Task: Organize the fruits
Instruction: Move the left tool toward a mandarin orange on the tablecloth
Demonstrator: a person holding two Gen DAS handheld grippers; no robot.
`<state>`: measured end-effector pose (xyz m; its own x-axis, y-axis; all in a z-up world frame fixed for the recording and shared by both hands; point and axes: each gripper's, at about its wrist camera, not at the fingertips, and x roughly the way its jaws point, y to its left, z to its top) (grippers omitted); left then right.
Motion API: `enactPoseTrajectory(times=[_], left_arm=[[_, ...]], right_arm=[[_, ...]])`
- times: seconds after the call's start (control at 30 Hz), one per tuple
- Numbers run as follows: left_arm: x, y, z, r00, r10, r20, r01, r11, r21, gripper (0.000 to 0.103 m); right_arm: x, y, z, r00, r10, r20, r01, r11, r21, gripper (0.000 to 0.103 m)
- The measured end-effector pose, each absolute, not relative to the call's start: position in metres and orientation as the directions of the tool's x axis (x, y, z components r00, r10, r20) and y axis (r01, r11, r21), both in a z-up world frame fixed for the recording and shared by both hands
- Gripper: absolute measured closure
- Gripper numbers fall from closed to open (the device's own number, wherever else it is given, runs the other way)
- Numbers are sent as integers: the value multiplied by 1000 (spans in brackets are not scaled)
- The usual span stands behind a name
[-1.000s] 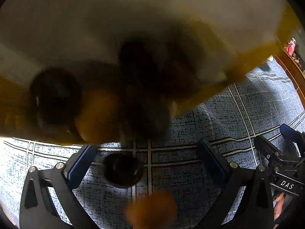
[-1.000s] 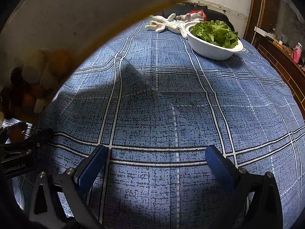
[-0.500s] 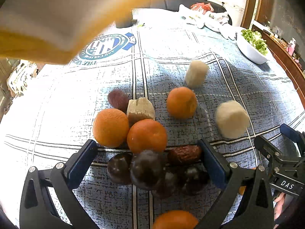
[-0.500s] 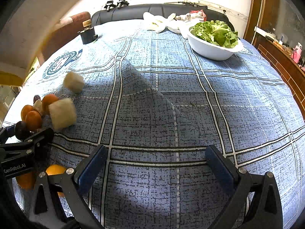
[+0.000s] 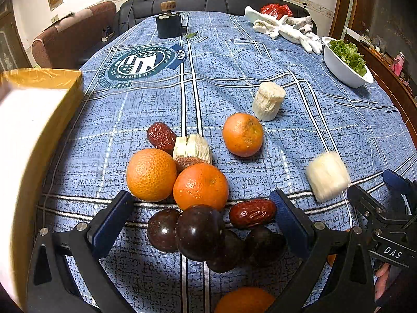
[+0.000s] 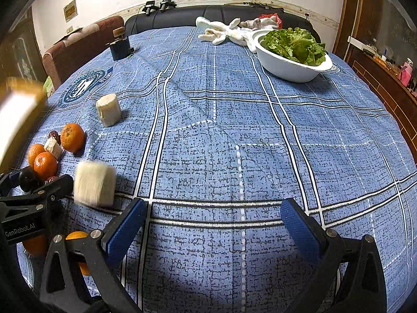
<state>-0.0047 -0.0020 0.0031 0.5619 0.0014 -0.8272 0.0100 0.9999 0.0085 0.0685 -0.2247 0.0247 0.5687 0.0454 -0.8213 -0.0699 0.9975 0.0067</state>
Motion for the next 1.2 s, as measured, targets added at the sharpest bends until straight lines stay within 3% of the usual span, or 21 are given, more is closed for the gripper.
enactPoseTrajectory(times=[0.43,0.63,0.83,1.0,1.07,1.2], left_arm=[[-7,2,3,566,-3,-824,14,1000,6,0],[-7,2,3,566,-3,-825,14,1000,6,0],[-5,0,0,567,0,-824,8,1000,6,0],[-16,8,12,547,-72,-834,69,997,-41,4],[-38,12,29,590,-85,-803,95,995,-36,4],[-83,10,47,651,-5,-759,166,977,137,4]], right_arm=[[68,-232,28,552,109,-826,-128,991,45,0],[40,-250,56,620,186,-762,-118,983,144,1],[6,-236,74,626,279,-728,-248,957,153,1],[5,-214,74,615,314,-724,-335,934,121,7],[9,-201,72,594,322,-737,-373,922,102,15],[24,-179,61,542,337,-770,-427,900,93,31]])
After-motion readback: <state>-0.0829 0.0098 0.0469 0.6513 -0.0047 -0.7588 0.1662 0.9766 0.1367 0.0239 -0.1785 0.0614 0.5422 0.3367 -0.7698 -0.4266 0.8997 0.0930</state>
